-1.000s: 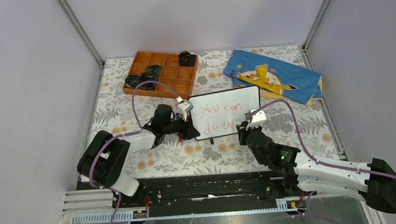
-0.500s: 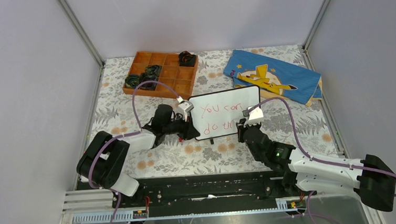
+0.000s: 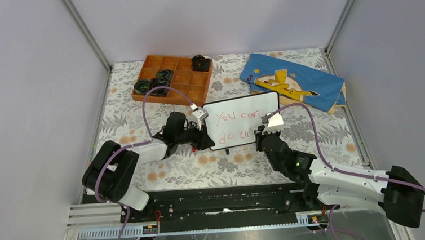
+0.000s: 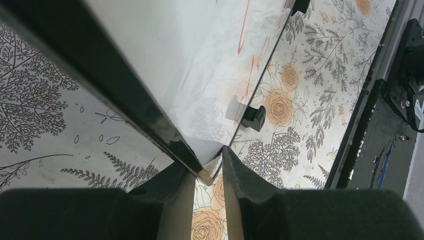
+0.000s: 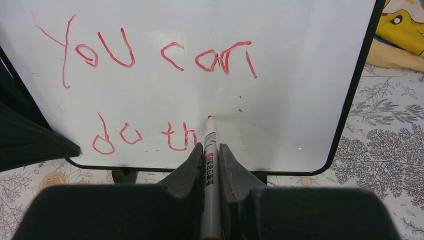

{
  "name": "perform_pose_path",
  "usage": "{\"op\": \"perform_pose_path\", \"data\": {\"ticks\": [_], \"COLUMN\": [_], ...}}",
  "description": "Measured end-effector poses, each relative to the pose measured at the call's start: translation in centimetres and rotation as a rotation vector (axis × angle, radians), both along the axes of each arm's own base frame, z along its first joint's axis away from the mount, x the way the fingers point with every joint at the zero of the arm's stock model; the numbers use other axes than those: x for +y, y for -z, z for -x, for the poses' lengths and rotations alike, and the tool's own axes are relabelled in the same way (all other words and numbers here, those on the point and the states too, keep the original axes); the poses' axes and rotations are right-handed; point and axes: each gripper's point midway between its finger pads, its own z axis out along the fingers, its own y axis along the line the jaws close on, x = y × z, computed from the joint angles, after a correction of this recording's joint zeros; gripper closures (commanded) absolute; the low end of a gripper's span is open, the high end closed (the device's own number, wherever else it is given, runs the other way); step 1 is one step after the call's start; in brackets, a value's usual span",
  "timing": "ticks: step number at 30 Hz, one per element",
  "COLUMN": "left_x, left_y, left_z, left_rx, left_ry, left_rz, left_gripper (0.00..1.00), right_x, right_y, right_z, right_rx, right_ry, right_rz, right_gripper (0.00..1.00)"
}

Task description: Write a sentence on the whiteboard

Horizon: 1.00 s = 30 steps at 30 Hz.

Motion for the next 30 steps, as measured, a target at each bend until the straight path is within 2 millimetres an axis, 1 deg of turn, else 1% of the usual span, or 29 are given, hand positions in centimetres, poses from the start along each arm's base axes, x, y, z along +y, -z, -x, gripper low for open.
{"op": "perform_pose_path", "data": {"ticks": [7, 13, 15, 24, 30], "left_x": [0.0, -0.1, -0.1, -0.1, 0.0], "left_y": [0.0, 0.0, 0.0, 0.0, 0.1], "left_z": [0.0, 0.0, 0.0, -0.1, -0.1], "left_rx": [-0.003, -0.008, -0.008, -0.009, -0.012], "left_ry": [-0.001, 0.002, 0.002, 0.002, 0.000], "left_rz": [-0.003, -0.006, -0.008, -0.012, -0.022], "left_gripper": [0.69, 0.69, 0.69, 0.69, 0.64], "right_x": [0.0, -0.4, -0.4, -1.1, -1.1], "right_y": [-0.1, -2.3, -2.4, 0.6, 1.0], "right_z": [0.1, 0.5, 0.7, 1.9, 2.0], "right_rx": [0.004, -0.036, -0.037, 0.027, 0.039], "right_ry": [-0.008, -0.014, -0.018, -0.037, -0.039], "right_rz": [-0.012, -0.083, -0.098, -0.083, -0.088], "right_gripper": [1.00, 1.00, 1.00, 1.00, 1.00]}}
